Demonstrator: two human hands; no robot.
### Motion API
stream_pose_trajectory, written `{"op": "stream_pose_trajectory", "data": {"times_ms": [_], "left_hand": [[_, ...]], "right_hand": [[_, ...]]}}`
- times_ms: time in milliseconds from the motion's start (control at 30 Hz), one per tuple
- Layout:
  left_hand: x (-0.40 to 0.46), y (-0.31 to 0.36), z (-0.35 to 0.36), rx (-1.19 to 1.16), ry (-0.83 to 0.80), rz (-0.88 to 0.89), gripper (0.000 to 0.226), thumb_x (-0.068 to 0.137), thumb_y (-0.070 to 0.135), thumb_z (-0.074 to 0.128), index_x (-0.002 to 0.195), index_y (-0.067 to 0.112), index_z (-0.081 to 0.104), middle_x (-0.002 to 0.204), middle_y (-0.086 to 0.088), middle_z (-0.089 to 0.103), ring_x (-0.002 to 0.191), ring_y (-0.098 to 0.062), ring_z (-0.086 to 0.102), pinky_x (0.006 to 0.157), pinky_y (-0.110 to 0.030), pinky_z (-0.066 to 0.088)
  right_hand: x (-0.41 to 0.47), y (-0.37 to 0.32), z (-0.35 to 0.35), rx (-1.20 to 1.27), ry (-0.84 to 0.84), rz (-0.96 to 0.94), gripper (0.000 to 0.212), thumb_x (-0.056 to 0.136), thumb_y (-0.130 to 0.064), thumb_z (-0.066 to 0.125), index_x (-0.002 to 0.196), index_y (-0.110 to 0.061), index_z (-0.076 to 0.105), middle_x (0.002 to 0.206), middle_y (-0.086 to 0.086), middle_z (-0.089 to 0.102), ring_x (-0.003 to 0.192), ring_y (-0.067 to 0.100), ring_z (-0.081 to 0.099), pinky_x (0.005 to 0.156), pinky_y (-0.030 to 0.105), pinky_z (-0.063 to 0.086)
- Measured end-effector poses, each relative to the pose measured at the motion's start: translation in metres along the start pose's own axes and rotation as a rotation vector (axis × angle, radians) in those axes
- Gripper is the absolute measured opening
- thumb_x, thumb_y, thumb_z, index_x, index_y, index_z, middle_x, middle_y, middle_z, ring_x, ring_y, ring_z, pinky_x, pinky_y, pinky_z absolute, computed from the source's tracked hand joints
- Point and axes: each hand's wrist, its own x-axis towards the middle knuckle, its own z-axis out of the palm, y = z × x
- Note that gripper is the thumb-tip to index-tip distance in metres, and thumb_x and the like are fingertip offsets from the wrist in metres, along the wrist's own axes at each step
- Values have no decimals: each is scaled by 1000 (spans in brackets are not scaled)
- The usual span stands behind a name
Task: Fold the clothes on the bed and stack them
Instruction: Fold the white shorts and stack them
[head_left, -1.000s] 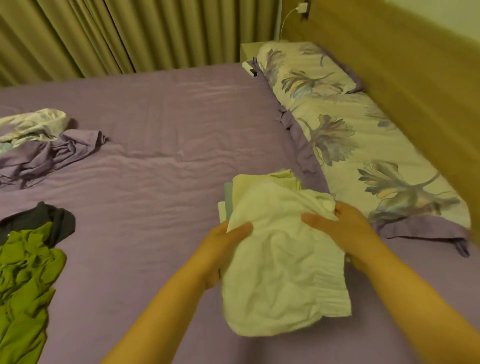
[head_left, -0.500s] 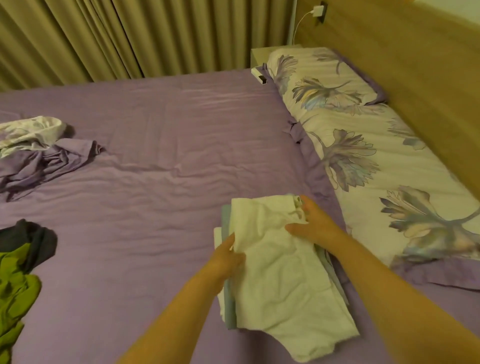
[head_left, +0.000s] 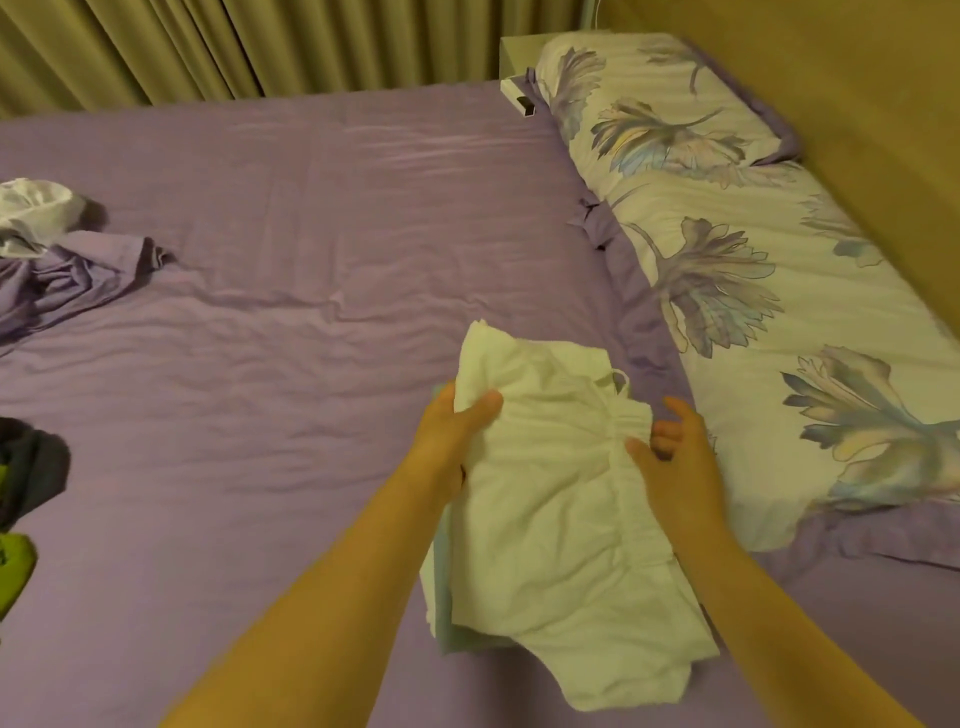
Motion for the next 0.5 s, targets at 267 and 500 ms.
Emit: {"op": "stream_pose_trajectory", "data": {"times_ms": [267,500], "left_hand": [[-5,-48,-1,1398,322,568,74,90,32,62,150,18,21,155,-16,23,141,-36,22,114,-53,15],[-21,-87,-6,1666,10,505,67,94,63,-1,146,36,30,158,-4,18,146,-29,6,111,-52,-9]], "right_hand": [[-37,17,22,-735,-159,-621,42,97,-41,37,135,-25,42,142,4,46,135,23,32,108,44,27],[-33,50,36,-1052,-335,-474,73,86,-74,1,148,-36,3,157,-6,7,144,18,-3,111,52,12]]}}
